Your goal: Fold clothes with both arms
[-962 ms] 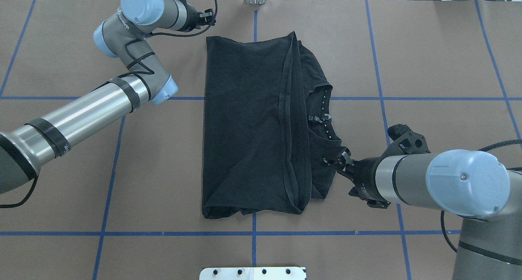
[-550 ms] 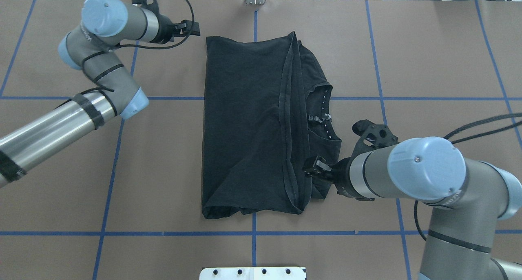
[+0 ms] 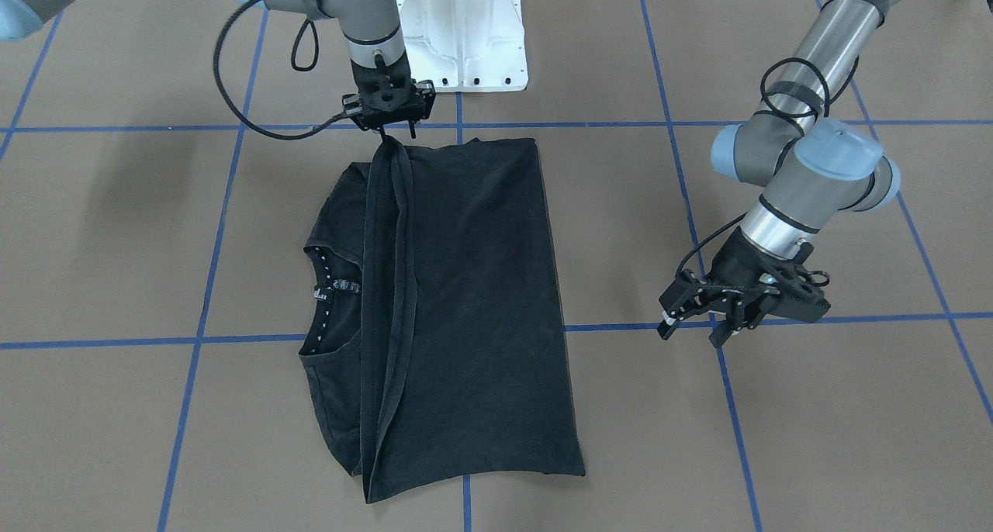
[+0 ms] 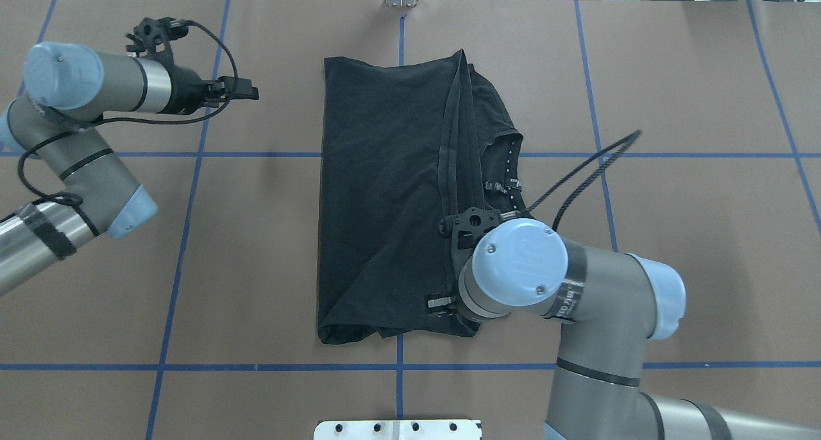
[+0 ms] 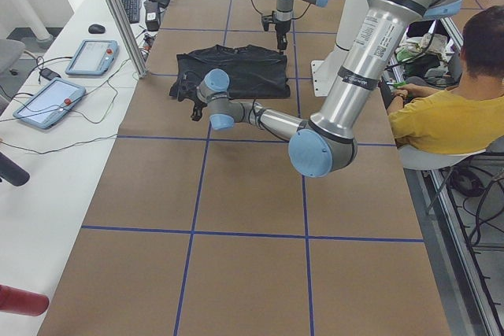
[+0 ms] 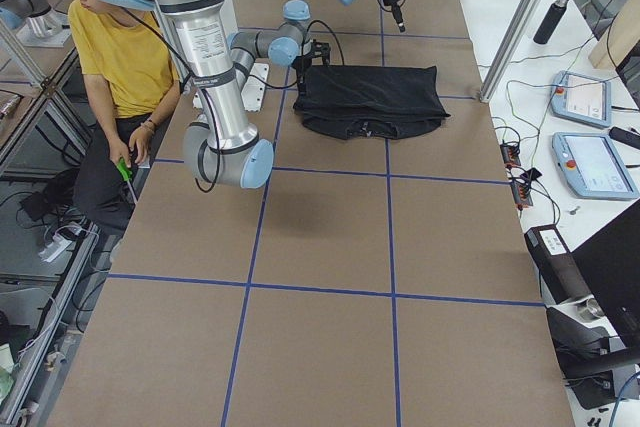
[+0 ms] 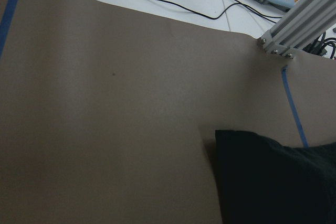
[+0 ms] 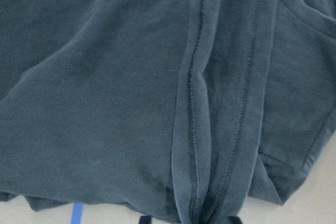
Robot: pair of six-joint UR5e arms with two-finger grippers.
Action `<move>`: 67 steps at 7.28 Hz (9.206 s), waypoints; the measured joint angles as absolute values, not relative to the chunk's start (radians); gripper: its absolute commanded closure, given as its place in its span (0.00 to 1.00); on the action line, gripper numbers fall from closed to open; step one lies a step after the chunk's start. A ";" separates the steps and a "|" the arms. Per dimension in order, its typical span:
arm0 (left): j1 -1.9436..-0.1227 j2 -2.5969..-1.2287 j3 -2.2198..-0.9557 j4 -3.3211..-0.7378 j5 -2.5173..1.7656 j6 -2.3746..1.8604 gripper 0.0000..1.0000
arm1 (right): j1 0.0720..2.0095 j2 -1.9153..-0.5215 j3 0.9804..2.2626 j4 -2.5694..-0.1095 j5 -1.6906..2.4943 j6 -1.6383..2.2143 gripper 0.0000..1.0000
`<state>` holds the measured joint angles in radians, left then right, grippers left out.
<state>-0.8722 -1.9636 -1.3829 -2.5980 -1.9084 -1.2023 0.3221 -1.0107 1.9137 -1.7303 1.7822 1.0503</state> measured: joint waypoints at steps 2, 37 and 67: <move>-0.873 -1.880 -1.469 -2.597 -1.909 -1.222 0.00 | 0.322 -0.885 1.790 -1.855 1.756 0.829 0.53; -0.870 -1.873 -1.486 -2.597 -1.902 -1.290 0.00 | 0.251 -1.299 1.973 -1.442 1.592 2.254 0.15; -0.162 -1.795 -1.809 -2.449 -1.661 -2.051 0.40 | 0.202 -1.372 2.104 -1.451 1.609 2.271 1.00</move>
